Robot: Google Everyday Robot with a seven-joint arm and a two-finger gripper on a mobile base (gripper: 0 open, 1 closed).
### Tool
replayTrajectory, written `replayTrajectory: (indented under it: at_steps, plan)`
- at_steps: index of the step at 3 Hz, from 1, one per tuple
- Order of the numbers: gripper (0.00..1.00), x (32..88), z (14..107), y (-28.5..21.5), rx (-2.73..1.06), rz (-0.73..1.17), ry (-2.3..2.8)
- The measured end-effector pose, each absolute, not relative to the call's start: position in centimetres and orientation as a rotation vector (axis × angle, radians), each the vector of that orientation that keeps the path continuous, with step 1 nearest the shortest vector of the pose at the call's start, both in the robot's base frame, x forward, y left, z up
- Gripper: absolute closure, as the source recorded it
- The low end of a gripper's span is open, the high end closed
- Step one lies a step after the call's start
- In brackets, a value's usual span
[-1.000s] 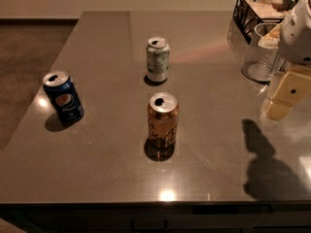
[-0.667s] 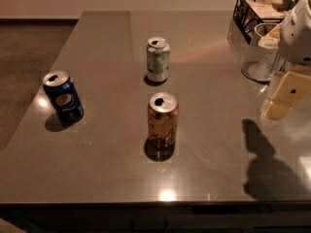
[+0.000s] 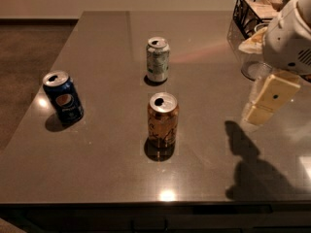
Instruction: Move orange can near 7up can
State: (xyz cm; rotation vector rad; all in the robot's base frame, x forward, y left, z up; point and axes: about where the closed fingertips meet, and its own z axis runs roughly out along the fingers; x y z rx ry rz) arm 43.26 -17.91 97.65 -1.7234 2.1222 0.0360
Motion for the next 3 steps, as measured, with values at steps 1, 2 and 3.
replayTrajectory:
  at_steps: [1, 2, 3]
  plan:
    - [0.0, 43.2, 96.7, -14.4, -1.723, 0.103, 2.08]
    - [0.0, 43.7, 95.3, -11.4, -1.699, 0.158, 2.068]
    - [0.0, 44.4, 93.7, -9.1, -1.66, 0.214, 2.068]
